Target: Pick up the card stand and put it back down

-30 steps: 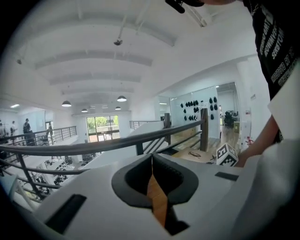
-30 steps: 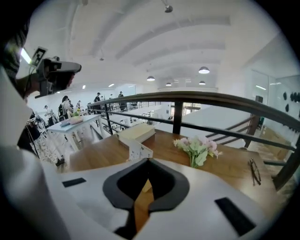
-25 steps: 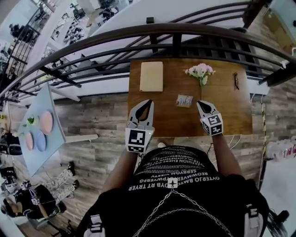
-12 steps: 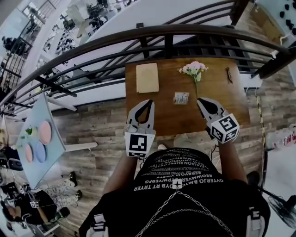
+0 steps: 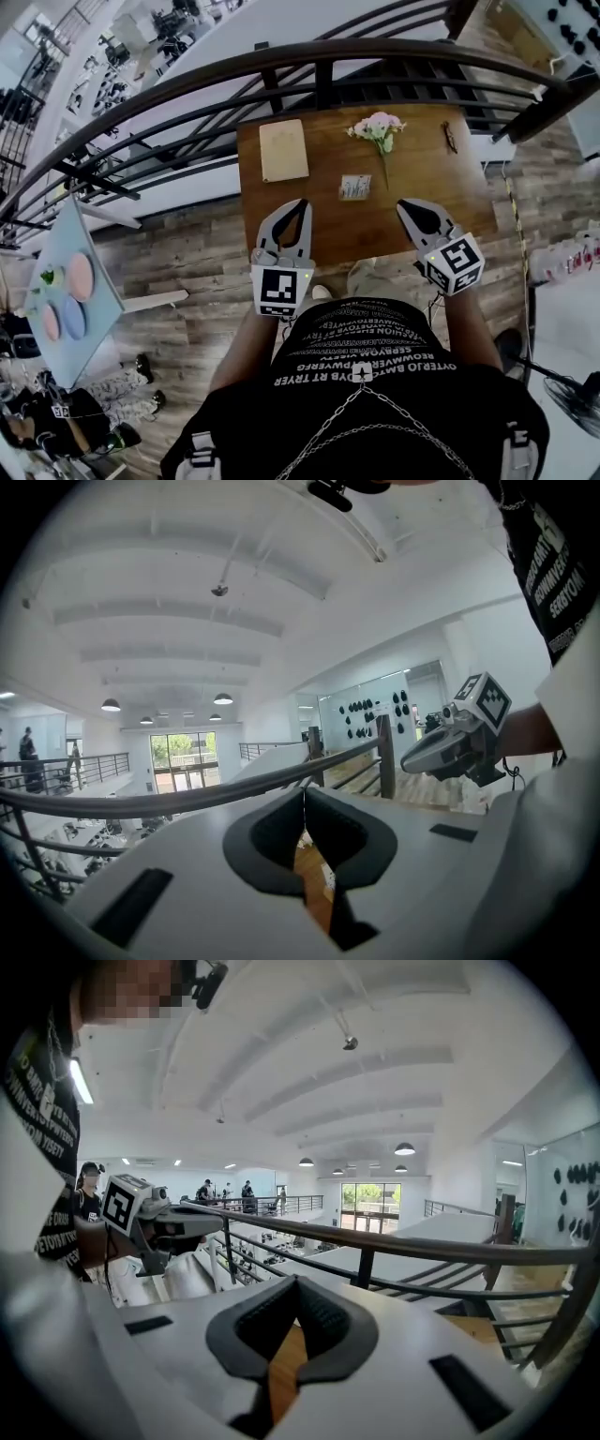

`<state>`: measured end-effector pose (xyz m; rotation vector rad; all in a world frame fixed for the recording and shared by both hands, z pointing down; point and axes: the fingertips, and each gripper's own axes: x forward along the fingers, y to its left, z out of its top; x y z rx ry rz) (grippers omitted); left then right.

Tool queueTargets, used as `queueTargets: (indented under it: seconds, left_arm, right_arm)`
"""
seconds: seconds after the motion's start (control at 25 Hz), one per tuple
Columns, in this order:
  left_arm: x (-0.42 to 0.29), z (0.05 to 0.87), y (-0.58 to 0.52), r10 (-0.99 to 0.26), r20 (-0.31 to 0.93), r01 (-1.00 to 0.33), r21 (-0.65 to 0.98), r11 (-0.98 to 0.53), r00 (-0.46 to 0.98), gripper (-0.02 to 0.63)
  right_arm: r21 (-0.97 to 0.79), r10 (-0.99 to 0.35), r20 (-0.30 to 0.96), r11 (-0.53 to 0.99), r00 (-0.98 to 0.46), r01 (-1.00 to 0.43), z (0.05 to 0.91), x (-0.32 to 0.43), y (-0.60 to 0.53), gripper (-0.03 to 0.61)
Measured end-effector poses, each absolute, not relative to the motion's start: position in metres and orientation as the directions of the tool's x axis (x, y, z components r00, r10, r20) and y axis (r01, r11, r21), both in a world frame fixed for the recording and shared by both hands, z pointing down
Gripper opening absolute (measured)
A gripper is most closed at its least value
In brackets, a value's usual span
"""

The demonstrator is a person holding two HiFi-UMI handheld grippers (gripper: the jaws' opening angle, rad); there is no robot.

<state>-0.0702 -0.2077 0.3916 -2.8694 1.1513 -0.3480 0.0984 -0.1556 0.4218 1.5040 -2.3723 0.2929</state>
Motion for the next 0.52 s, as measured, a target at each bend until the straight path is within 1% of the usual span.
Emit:
queueTargets:
  seconds: [0.12, 0.28, 0.52]
  left_arm:
    - [-0.068, 0.395, -0.213, -0.695, 0.198, -0.688, -0.114, -0.717, 0.691, 0.029]
    - [-0.053, 0.404, -0.224, -0.698, 0.234, -0.692, -0.120, -0.711, 0.677, 0.029]
    - [0.014, 0.399, -0.240, -0.695, 0.236, -0.691, -0.115, -0.714, 0.679, 0.029]
  right_arm:
    - [-0.037, -0.840, 0.370, 0.415, -0.398, -0.909, 0.427, 0.107, -0.158, 0.015]
    - [-0.058, -0.837, 0.363, 0.419, -0.410, -0.906, 0.433, 0.122, -0.168, 0.014]
    - [-0.084, -0.825, 0.355, 0.441, -0.441, -0.893, 0.439, 0.176, -0.191, 0.015]
